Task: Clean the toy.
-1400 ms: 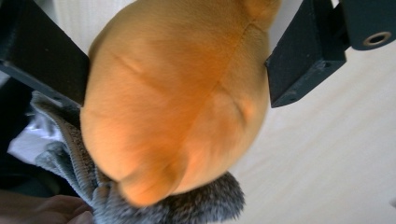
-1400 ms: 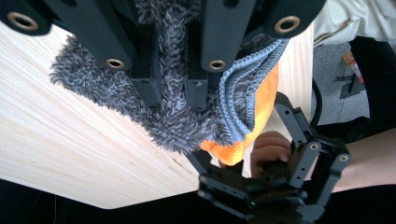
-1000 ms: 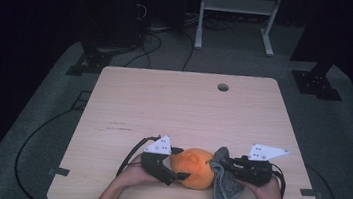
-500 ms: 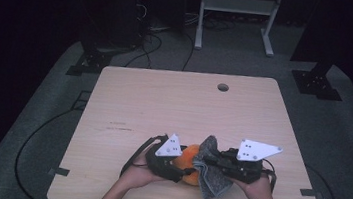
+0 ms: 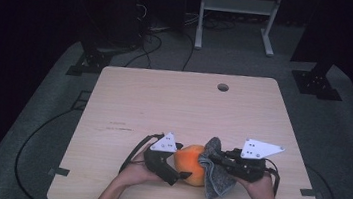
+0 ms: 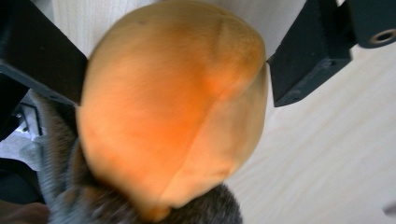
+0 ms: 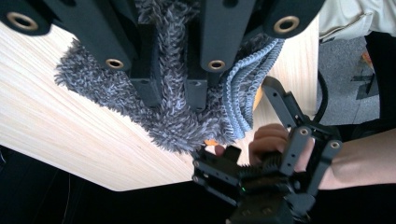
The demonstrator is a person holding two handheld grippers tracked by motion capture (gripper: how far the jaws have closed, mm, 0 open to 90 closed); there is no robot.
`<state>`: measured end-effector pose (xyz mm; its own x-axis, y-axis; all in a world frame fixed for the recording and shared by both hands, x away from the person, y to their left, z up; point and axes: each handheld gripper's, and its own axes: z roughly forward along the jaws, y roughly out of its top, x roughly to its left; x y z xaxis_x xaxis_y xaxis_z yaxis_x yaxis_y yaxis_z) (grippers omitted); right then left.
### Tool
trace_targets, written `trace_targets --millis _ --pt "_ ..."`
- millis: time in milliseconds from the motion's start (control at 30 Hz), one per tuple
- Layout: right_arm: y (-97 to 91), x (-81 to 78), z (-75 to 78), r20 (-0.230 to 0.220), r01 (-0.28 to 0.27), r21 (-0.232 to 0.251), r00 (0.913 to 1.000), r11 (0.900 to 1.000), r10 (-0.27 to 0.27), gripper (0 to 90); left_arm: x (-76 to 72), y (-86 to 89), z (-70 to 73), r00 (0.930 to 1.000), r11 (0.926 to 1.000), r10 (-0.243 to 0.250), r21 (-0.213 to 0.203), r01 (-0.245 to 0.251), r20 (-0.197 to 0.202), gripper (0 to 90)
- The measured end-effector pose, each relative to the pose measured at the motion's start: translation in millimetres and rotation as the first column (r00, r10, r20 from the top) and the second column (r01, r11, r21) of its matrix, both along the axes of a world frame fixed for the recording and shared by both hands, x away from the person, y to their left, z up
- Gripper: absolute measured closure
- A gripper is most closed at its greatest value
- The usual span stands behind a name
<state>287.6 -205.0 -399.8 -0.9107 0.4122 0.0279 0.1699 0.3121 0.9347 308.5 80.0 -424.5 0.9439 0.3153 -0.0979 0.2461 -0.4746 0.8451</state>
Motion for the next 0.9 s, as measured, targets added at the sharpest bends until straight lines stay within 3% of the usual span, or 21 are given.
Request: trace_targets --millis 133,333,400,500,700,900 --pt "-11.3 4.0 -7.2 -0.035 0.025 0.032 0.9991 0.9992 -0.023 79.4 0.7 -0.9 0.3 0.9999 0.9996 0.004 -0.028 -0.003 0.01 14.5" --pt "-25.5 2.4 -13.8 -0.052 0.063 0.007 0.9967 0.998 -0.063 79.3 -1.3 -4.4 0.4 0.9998 0.9988 0.017 -0.046 -0.017 0.011 22.4" --pt "-29.6 0.1 -12.5 -0.047 0.073 0.001 0.9963 0.9974 -0.072 79.4 -2.1 -4.6 2.8 0.9995 0.998 0.029 -0.056 -0.028 0.012 26.6" --pt "-32.5 -5.8 -3.6 -0.001 0.083 0.029 0.9965 0.9961 -0.083 79.3 -3.5 -1.4 10.1 0.9991 0.996 0.039 -0.081 -0.038 0.018 30.9" --pt "-21.3 -10.6 18.2 0.062 0.037 0.086 0.9972 0.9957 -0.042 79.4 -10.6 0.3 25.4 0.9947 0.9985 0.055 -0.015 -0.054 0.087 33.7" --pt "3.4 -2.2 15.4 0.046 -0.001 0.011 0.999 0.9999 0.001 79.4 -13.7 -4.5 22.3 0.9946 0.9988 0.048 0.002 -0.048 0.093 33.9"
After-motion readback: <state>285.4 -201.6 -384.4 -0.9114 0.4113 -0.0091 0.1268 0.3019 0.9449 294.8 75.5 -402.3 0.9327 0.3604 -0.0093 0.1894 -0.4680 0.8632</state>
